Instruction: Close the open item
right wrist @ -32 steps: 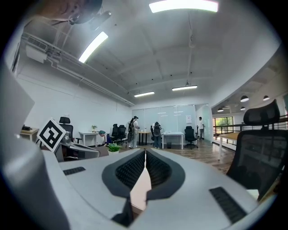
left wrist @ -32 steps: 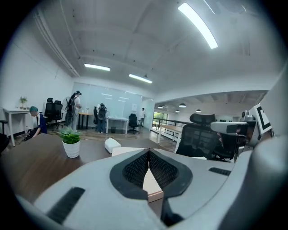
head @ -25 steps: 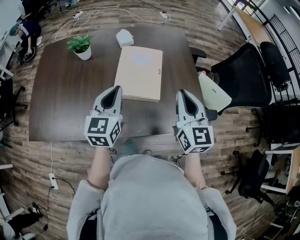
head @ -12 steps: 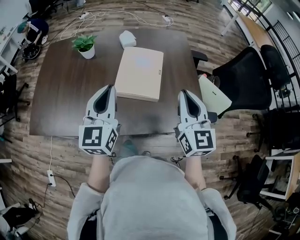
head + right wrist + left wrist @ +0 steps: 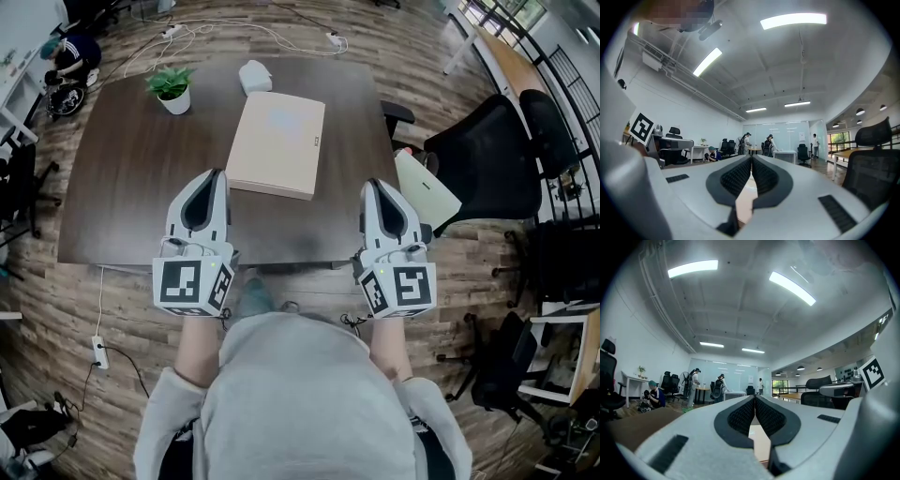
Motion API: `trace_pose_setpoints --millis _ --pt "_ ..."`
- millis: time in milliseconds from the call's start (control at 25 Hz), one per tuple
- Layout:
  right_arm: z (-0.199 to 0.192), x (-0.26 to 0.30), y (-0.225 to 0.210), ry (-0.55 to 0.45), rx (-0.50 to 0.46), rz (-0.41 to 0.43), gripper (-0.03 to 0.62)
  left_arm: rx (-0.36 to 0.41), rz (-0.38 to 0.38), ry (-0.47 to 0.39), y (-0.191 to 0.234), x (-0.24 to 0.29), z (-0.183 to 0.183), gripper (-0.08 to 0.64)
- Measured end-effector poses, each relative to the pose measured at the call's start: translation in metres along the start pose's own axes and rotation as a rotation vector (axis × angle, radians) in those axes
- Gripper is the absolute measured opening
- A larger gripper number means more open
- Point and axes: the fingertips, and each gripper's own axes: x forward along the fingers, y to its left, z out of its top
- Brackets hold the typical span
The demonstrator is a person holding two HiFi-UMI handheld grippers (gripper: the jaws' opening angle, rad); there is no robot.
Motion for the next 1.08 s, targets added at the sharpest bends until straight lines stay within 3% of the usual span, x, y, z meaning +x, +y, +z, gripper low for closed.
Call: trace_pose_setpoints --millis 1080 --pt "0.009 -0.021 -0.009 -0.033 -0.005 -0.002 0.014 0.048 0.057 -0.006 -0.016 -0.014 0.001 0.009"
